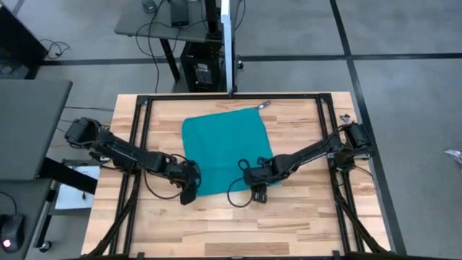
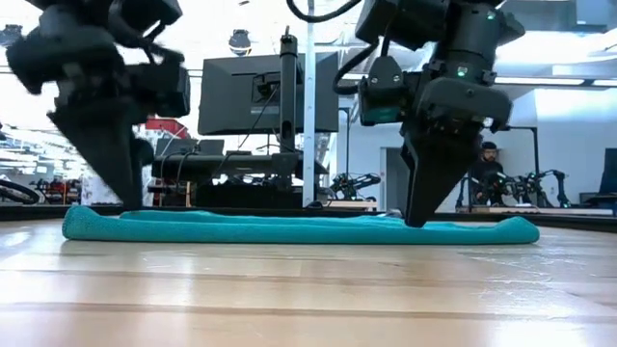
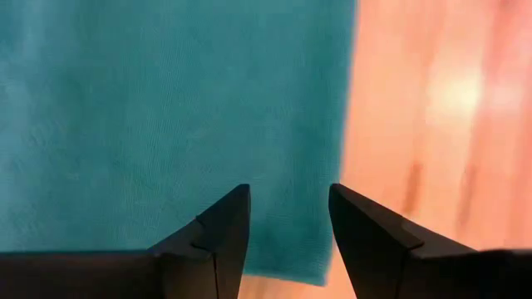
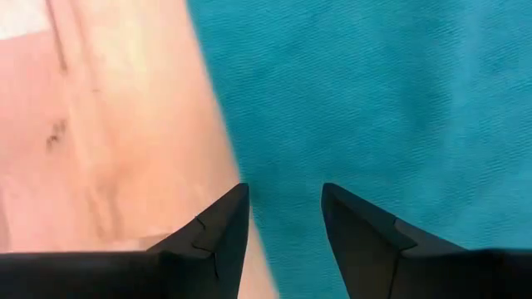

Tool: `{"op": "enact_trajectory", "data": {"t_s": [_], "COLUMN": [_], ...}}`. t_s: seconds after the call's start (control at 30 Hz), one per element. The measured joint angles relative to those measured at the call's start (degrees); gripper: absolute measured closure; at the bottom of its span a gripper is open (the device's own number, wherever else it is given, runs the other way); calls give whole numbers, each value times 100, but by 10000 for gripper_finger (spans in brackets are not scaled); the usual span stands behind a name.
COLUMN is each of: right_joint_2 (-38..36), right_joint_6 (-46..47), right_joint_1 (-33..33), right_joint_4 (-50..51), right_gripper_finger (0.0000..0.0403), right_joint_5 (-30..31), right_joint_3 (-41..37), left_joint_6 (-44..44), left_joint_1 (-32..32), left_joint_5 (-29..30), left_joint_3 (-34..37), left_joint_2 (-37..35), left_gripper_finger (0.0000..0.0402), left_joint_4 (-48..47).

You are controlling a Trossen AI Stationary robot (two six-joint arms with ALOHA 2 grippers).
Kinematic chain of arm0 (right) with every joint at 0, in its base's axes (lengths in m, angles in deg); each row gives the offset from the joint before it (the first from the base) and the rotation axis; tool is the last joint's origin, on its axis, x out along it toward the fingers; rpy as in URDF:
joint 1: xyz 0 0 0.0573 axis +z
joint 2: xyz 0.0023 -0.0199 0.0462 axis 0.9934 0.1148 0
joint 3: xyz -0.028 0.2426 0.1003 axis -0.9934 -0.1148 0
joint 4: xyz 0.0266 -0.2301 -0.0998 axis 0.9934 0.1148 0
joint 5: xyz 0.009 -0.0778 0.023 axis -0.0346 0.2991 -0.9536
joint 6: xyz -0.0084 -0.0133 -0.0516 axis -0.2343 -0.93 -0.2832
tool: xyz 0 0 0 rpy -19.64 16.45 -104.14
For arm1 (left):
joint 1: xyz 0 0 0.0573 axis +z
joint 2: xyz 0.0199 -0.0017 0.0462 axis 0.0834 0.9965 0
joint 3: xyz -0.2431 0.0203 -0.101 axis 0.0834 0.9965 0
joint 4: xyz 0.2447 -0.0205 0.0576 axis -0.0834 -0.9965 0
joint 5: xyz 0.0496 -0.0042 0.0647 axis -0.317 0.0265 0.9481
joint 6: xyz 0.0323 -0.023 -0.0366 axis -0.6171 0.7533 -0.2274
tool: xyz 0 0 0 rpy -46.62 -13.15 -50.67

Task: Roll towel
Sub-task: Fold the blue towel

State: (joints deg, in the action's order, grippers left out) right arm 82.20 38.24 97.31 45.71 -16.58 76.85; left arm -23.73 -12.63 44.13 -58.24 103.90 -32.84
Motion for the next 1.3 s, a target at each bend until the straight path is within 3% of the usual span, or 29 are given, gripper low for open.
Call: {"op": "enact_trajectory", "data": {"t_s": [0.2, 0.4, 0.6, 0.77, 0.9, 1.03, 1.17, 1.3], "right_joint_2": [-2, -13, -312, -927, -1347, -1429, -1429, -1425], "right_joint_6": [591, 830, 893, 1085, 2026, 3322, 4504, 5050], "right_joint_1": [378, 787, 867, 905, 861, 794, 859, 938], "right_joint_4": [-53, -39, 257, 602, 693, 593, 24, -804], "right_gripper_finger": [255, 255, 255, 255, 255, 255, 255, 255], "right_joint_5": [18, 15, -7, 88, 580, 649, 638, 731], "right_joint_3": [-184, -186, -33, 20, -111, -542, -1043, -1355], "left_joint_6": [274, 530, 873, 777, 453, -150, -990, -1913], "left_joint_1": [-503, -983, -894, -653, -181, 733, 1819, 2678], "left_joint_5": [-413, -466, -474, -344, 269, 545, 602, 600], "left_joint_3": [-17, -2, -77, -549, -863, -876, -720, -675], "left_joint_2": [460, 466, 80, -453, -792, -896, -791, -565], "left_gripper_finger": [251, 251, 251, 251, 251, 251, 251, 251], "left_joint_4": [552, 910, 621, -579, -1554, -2119, -2202, -2009]}}
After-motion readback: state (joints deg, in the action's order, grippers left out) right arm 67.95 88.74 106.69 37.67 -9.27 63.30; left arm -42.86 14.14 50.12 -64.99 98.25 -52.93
